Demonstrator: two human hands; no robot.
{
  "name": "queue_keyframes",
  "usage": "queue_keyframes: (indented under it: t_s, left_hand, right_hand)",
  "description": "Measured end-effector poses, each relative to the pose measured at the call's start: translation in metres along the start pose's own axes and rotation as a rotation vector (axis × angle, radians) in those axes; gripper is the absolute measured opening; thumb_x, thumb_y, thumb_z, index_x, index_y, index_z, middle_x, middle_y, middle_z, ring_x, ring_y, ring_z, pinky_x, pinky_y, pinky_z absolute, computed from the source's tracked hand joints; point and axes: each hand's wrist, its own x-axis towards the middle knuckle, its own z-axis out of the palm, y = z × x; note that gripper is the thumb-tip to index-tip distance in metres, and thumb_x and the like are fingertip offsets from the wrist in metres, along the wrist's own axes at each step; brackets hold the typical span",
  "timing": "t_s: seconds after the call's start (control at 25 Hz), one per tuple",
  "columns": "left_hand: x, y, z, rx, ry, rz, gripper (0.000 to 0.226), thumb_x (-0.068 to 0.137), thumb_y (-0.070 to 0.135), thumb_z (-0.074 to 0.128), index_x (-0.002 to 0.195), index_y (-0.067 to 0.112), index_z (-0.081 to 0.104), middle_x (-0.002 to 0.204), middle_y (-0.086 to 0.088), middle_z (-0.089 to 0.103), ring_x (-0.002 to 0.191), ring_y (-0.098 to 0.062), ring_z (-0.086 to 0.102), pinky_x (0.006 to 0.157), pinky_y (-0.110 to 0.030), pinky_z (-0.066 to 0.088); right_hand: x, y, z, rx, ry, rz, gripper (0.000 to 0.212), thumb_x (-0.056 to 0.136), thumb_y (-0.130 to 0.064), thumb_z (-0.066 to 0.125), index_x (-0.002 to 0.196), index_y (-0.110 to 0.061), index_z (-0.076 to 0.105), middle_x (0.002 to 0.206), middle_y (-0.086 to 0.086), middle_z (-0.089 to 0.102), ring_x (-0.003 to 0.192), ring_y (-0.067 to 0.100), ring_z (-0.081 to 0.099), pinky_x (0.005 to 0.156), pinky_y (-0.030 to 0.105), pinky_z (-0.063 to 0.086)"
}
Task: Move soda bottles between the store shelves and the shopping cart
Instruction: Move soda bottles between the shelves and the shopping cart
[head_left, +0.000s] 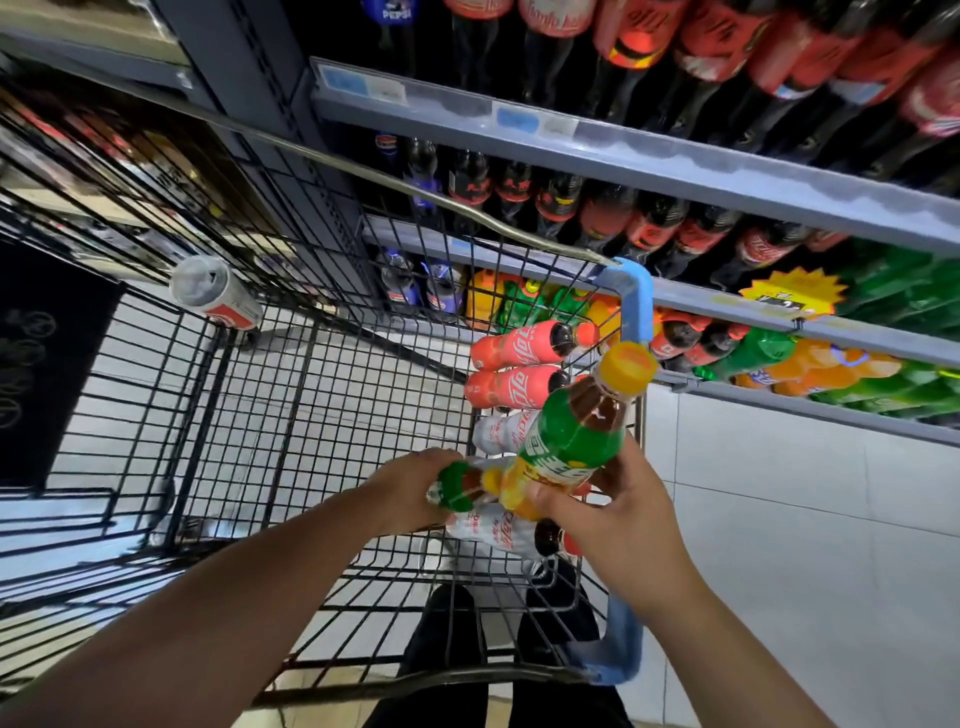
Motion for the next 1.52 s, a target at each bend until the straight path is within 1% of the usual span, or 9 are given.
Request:
queue_keyframes:
  t_s: [0.16, 0.32, 0.4, 0.52, 0.72, 0.84, 1.0, 1.16, 1.52]
  left_hand:
    - [-0.026, 0.012, -0.027, -0.177, 0.147, -0.046, 0.075, 0.069, 0.044, 0.089, 0.134, 0.041, 0.052, 0.114, 0.024, 0.059, 0.104, -0.002, 0.056, 0.082, -0.021, 0.041]
    - [-0.058, 0.049, -0.065, -0.367, 0.281, 0.002, 0.054, 0.068, 0.046, 0.089, 0.113, 0.053, 0.062, 0.104, 0.026, 0.068, 0.1, 0.004, 0.059, 0.076, -0.018, 0.047]
    - [-0.08, 0.076, -0.08, -0.519, 0.321, 0.067, 0.043, 0.069, 0.045, 0.088, 0.101, 0.062, 0.065, 0.1, 0.029, 0.071, 0.094, 0.01, 0.064, 0.065, -0.007, 0.05]
    - [-0.11, 0.119, -0.096, -0.714, 0.387, 0.167, 0.032, 0.071, 0.043, 0.083, 0.1, 0.05, 0.071, 0.103, 0.023, 0.073, 0.091, 0.008, 0.068, 0.063, -0.006, 0.051]
    - [-0.138, 0.173, -0.12, -0.733, 0.543, 0.234, 0.043, 0.06, 0.062, 0.084, 0.1, 0.056, 0.068, 0.105, 0.025, 0.073, 0.092, 0.009, 0.067, 0.077, -0.025, 0.048]
    - [-0.145, 0.205, -0.127, -0.716, 0.546, 0.309, 0.045, 0.062, 0.06, 0.08, 0.105, 0.054, 0.068, 0.107, 0.024, 0.073, 0.094, 0.008, 0.067, 0.077, -0.025, 0.048]
    - [-0.143, 0.264, -0.127, -0.696, 0.505, 0.427, 0.043, 0.07, 0.053, 0.078, 0.112, 0.047, 0.068, 0.109, 0.019, 0.074, 0.097, 0.002, 0.07, 0.071, -0.016, 0.055]
    - [-0.133, 0.34, -0.116, -0.696, 0.496, 0.536, 0.037, 0.076, 0.037, 0.078, 0.112, 0.036, 0.069, 0.105, 0.011, 0.076, 0.093, -0.001, 0.071, 0.072, -0.013, 0.053]
    - [-0.108, 0.522, -0.045, -0.561, 0.707, 0.618, 0.056, 0.063, 0.061, 0.079, 0.114, 0.043, 0.064, 0.098, 0.011, 0.076, 0.087, -0.006, 0.072, 0.072, -0.028, 0.054]
  right_hand:
    - [-0.002, -0.011, 0.001, 0.044, -0.005, -0.003, 0.051, 0.067, -0.032, 0.088, 0.109, -0.05, 0.065, 0.106, -0.019, 0.075, 0.094, -0.001, 0.07, 0.074, 0.007, 0.051]
    - [-0.006, -0.019, -0.007, 0.048, 0.008, -0.029, 0.049, 0.079, -0.013, 0.085, 0.109, -0.047, 0.067, 0.101, -0.015, 0.076, 0.09, 0.002, 0.071, 0.07, 0.013, 0.055]
    - [-0.012, -0.027, -0.013, 0.055, 0.02, -0.045, 0.05, 0.079, -0.012, 0.086, 0.115, -0.04, 0.067, 0.101, -0.014, 0.077, 0.091, 0.001, 0.071, 0.07, 0.015, 0.056]
    - [-0.025, -0.046, -0.03, 0.047, 0.038, -0.094, 0.05, 0.079, -0.011, 0.086, 0.119, -0.034, 0.066, 0.098, -0.017, 0.077, 0.089, -0.003, 0.07, 0.068, 0.01, 0.054]
    - [-0.044, -0.08, -0.076, 0.009, 0.129, -0.174, 0.053, 0.077, -0.02, 0.086, 0.115, -0.051, 0.065, 0.1, -0.021, 0.075, 0.092, -0.004, 0.068, 0.069, 0.005, 0.05]
    - [-0.049, -0.099, -0.1, 0.011, 0.178, -0.23, 0.053, 0.076, -0.022, 0.087, 0.105, -0.059, 0.064, 0.1, -0.02, 0.075, 0.091, -0.001, 0.069, 0.071, 0.007, 0.05]
    - [-0.052, -0.126, -0.127, 0.079, 0.239, -0.3, 0.042, 0.069, -0.032, 0.081, 0.101, -0.055, 0.068, 0.1, -0.018, 0.076, 0.089, 0.001, 0.07, 0.071, 0.011, 0.053]
    - [-0.057, -0.141, -0.173, 0.138, 0.255, -0.361, 0.038, 0.07, -0.024, 0.08, 0.106, -0.032, 0.071, 0.097, -0.011, 0.078, 0.086, 0.003, 0.072, 0.07, 0.013, 0.054]
    - [-0.092, -0.15, -0.365, 0.18, 0.176, -0.422, 0.053, 0.058, -0.043, 0.082, 0.11, -0.039, 0.07, 0.101, -0.014, 0.078, 0.089, 0.002, 0.073, 0.069, 0.011, 0.055]
